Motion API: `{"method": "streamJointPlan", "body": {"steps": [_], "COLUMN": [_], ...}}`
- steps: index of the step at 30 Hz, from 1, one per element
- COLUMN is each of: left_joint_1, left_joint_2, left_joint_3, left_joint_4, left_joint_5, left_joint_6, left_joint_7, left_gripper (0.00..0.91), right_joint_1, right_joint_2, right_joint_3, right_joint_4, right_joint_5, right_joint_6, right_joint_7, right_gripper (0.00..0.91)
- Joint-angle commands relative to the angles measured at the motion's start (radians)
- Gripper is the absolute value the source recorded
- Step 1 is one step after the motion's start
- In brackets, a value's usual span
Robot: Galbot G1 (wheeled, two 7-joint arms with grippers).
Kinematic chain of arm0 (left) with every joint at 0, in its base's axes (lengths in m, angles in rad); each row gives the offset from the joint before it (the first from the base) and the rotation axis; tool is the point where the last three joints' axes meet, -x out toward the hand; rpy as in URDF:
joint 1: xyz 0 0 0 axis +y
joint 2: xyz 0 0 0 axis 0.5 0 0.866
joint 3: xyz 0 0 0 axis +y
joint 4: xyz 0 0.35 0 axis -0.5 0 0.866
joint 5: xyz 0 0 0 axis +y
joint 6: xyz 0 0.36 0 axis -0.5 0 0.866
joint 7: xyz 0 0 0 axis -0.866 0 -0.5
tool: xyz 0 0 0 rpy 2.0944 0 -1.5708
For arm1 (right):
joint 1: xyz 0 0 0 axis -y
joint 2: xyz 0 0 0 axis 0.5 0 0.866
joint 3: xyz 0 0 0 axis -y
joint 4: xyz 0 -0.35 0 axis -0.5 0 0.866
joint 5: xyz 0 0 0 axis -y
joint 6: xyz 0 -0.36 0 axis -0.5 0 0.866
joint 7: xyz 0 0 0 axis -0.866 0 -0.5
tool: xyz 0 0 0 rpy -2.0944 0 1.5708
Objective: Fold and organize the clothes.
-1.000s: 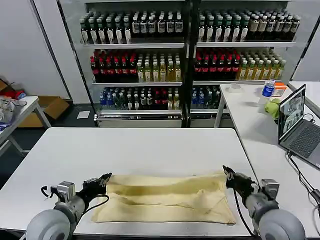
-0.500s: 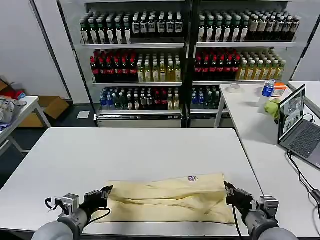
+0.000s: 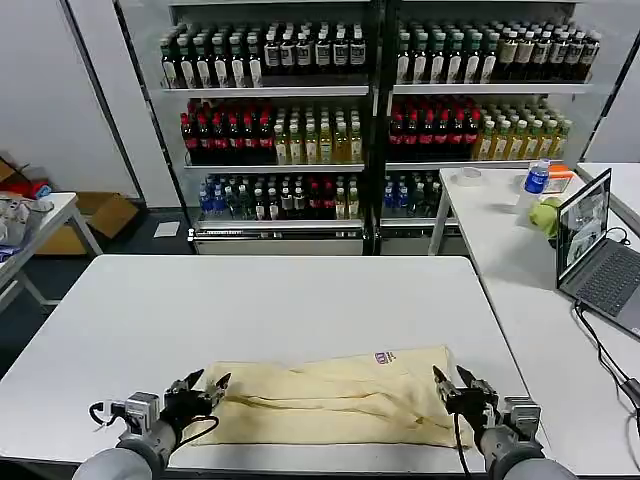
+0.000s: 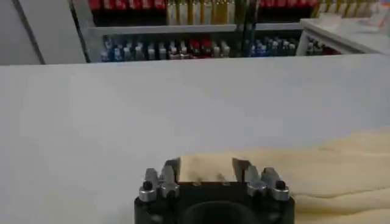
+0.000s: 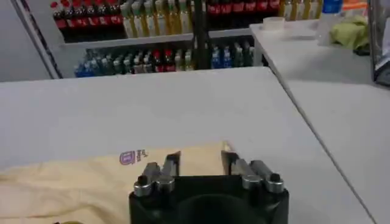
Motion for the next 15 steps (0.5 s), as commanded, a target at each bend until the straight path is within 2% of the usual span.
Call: {"method": "streamJointPlan", "body": {"steps": [1, 6, 7, 8, 9, 10, 12, 15], "left_joint_1": [0.027, 0.025, 0.025, 0.024, 0.021, 0.019, 0.015, 0.018], "left_joint_2": [-0.090, -0.127, -0.131, -0.134, -0.136, -0.140, -0.143, -0.146], "left_joint_3": [0.004, 0.030, 0.034, 0.037, 0.041, 0.044, 0.048, 0.052], "left_joint_4": [0.009, 0.046, 0.048, 0.055, 0.061, 0.065, 0.081, 0.088], "left_joint_5": [0.013, 0.023, 0.022, 0.022, 0.022, 0.022, 0.022, 0.021], "left_joint_6": [-0.005, -0.008, -0.009, -0.013, -0.018, -0.021, -0.023, -0.025], "left_joint_7": [-0.037, -0.036, -0.036, -0.035, -0.035, -0.033, -0.032, -0.029], "left_gripper": [0.907, 0.907, 0.736, 0.423, 0.282, 0.091, 0.010, 0.010], "right_joint_1": [-0.046, -0.058, -0.060, -0.060, -0.060, -0.059, -0.057, -0.058], "right_joint_2": [0.016, 0.021, 0.021, 0.021, 0.020, 0.021, 0.023, 0.026], "right_joint_3": [0.020, 0.030, 0.032, 0.033, 0.033, 0.034, 0.034, 0.035], "right_joint_4": [0.029, 0.032, 0.033, 0.034, 0.033, 0.031, 0.028, 0.030], "right_joint_5": [-0.035, -0.036, -0.035, -0.035, -0.035, -0.035, -0.035, -0.035], "right_joint_6": [0.001, 0.001, 0.001, 0.001, 0.001, 0.001, 0.001, 0.001], "right_joint_7": [-0.001, -0.001, -0.001, 0.000, 0.003, 0.004, 0.006, 0.007], "right_gripper": [0.907, 0.907, 0.907, 0.907, 0.907, 0.907, 0.907, 0.907]}}
